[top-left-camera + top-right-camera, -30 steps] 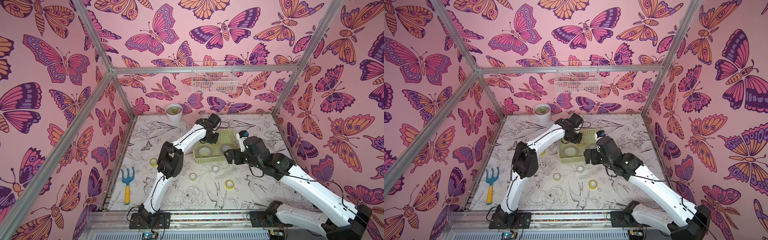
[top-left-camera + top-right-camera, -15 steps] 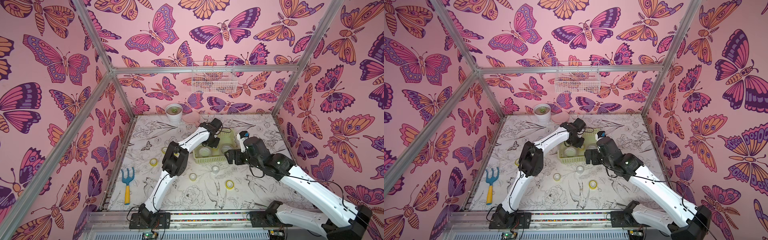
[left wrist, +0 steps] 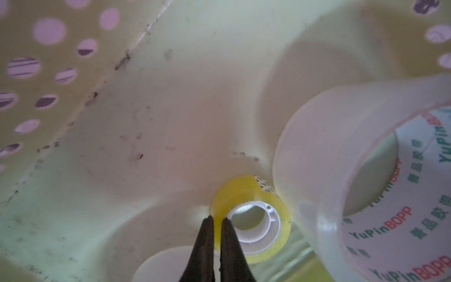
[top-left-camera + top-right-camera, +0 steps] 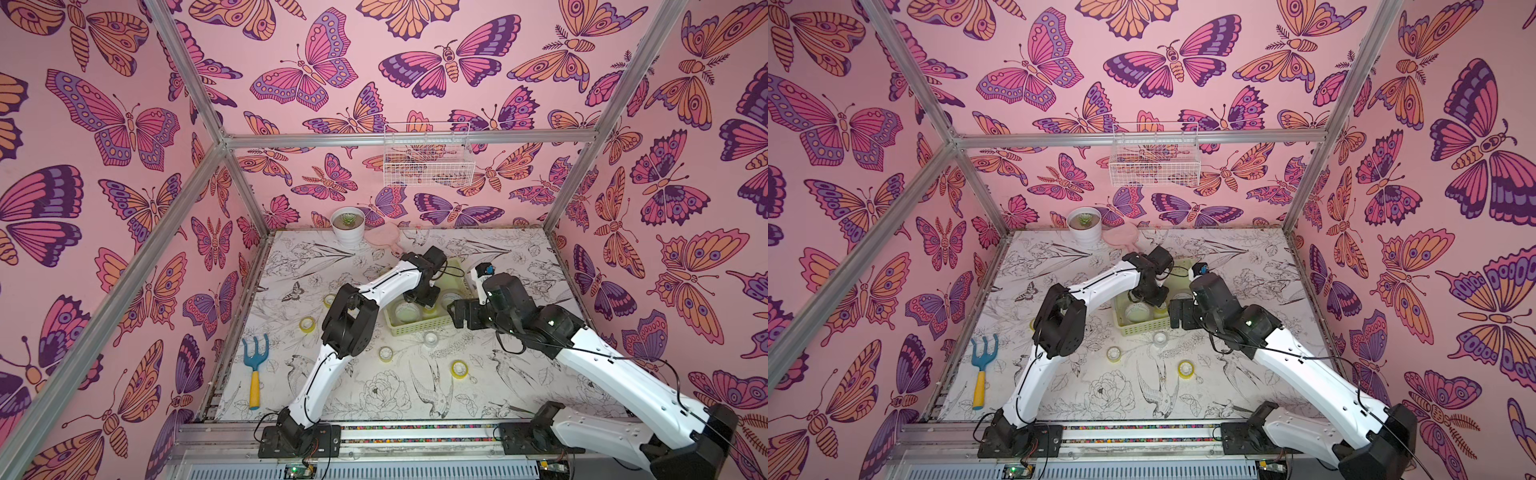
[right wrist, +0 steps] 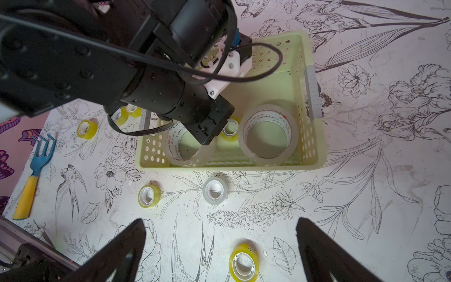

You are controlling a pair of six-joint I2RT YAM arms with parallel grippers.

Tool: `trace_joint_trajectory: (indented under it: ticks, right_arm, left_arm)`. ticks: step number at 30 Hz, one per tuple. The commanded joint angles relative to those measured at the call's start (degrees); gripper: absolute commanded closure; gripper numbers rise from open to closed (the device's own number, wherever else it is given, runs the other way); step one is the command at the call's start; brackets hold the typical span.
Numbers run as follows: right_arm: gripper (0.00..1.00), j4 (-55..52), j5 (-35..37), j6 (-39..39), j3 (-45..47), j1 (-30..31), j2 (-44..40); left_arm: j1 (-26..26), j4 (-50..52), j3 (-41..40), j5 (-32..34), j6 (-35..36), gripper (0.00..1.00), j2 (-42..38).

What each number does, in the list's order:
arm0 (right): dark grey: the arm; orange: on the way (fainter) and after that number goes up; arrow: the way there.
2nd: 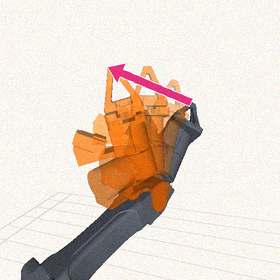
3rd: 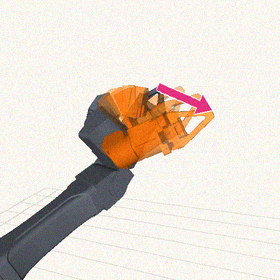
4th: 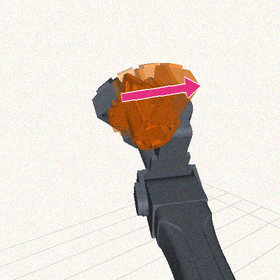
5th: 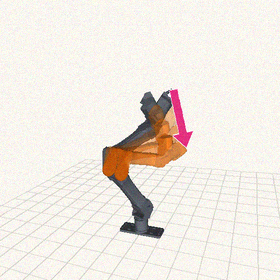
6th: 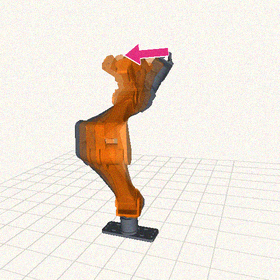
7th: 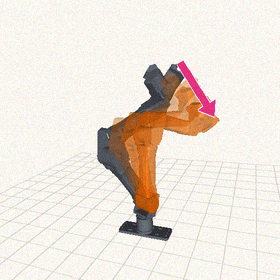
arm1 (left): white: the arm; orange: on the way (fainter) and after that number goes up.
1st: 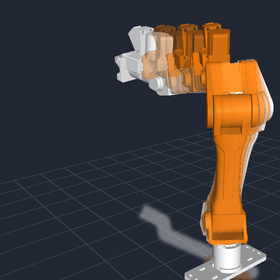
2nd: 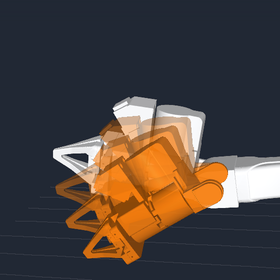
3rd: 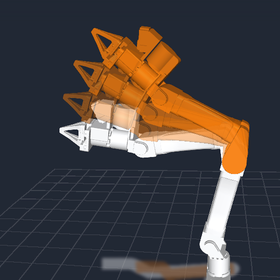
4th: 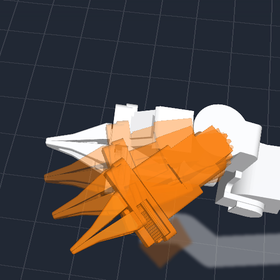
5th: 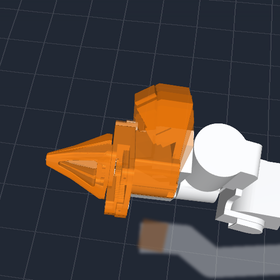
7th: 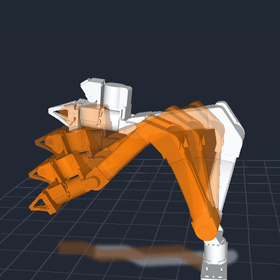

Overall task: Put the transparent tape into the storage box
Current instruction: Place the tape in the storage box.

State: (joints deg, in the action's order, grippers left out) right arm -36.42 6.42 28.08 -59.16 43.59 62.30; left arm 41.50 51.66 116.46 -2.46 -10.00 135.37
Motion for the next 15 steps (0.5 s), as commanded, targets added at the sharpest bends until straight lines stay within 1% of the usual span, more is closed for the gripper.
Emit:
trace_joint_trajectory:
  ticks: [1,3,5,6,9,12,15]
  right_arm:
    - [0.01,0.1,0.7,-0.1,-0.4,0.3,0.3]
    - [0.01,0.3,0.5,-0.1,-0.3,0.3,0.4]
    - [0.01,0.5,0.4,-0.2,-0.4,0.3,0.7]
    - [0.01,0.6,0.2,-0.2,-0.4,0.3,0.8]
    - [0.01,0.5,0.1,-0.2,-0.8,0.3,1.1]
    - [0.01,0.6,0.2,-0.4,-0.9,0.3,1.2]
    - [0.01,0.5,0.3,-0.5,-1.0,0.3,1.2]
  left_arm:
    - [0.6,2.8,-2.0,-1.7,1.0,0.95,-3.1]
    - [0.6,2.7,-2.4,-2.5,1.8,0.90,-3.6]
    - [0.6,2.7,-2.5,-2.9,2.1,0.76,-3.6]
    - [0.5,2.7,-2.5,-2.8,2.1,0.73,-3.5]
    - [0.5,2.8,-2.3,-2.0,1.8,0.70,-3.7]
    - [0.3,2.8,-2.0,-0.9,1.4,0.69,-4.7]
    - [-0.6,2.9,-2.0,2.1,-0.5,0.60,-6.6]
